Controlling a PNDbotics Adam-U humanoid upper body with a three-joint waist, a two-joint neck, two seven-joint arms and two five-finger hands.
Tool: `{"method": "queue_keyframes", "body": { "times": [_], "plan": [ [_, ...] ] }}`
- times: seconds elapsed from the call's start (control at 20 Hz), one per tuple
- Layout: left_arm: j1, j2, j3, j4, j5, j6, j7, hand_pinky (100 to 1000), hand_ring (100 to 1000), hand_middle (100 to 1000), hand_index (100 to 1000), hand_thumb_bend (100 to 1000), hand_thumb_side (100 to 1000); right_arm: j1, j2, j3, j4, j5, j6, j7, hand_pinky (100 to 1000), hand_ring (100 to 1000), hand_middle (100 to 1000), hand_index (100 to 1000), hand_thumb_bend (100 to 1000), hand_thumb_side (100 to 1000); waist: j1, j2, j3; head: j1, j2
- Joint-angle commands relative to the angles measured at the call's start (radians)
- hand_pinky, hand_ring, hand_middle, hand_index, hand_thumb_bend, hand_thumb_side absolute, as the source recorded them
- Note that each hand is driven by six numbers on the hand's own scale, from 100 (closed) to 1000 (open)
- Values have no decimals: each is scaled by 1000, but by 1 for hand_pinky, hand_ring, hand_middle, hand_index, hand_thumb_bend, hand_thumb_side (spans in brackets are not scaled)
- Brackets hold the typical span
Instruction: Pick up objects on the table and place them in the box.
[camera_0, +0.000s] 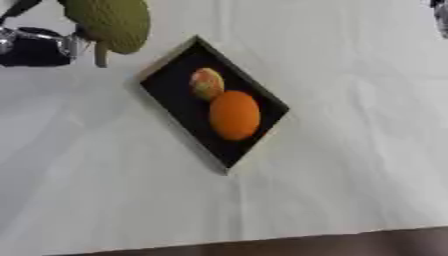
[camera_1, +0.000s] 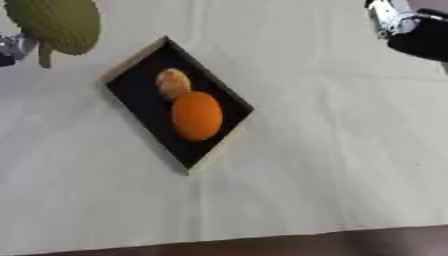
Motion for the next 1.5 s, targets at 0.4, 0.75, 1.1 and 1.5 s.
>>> {"method": "queue_keyframes", "body": {
  "times": [0.4, 0.75, 1.1, 1.5],
  "plan": [
    [-45, -90, -35, 150, -32, -36, -21, 583, 522, 511, 645, 100, 160, -19, -9, -10, -15, -10, 4, 2, 912, 778, 674, 788, 100, 338, 5, -26, -8, 1, 5],
    [-73, -149, -61, 231, -48, -62, -30, 600, 540, 529, 660, 129, 192, -22, 0, -10, -15, -14, 8, 4, 912, 777, 673, 787, 100, 346, 2, -25, -11, 4, 8],
    [-97, -178, -71, 284, -65, -104, -68, 639, 585, 578, 700, 243, 281, -22, 5, -13, -15, -16, 12, 3, 912, 777, 672, 786, 100, 356, 3, -24, -10, 5, 13],
    [-93, -173, -46, 279, -67, -102, -129, 758, 755, 769, 866, 416, 425, -20, 6, -16, -15, -19, 11, 1, 912, 777, 672, 785, 100, 354, 4, -26, -9, 1, 14]
  ]
}}
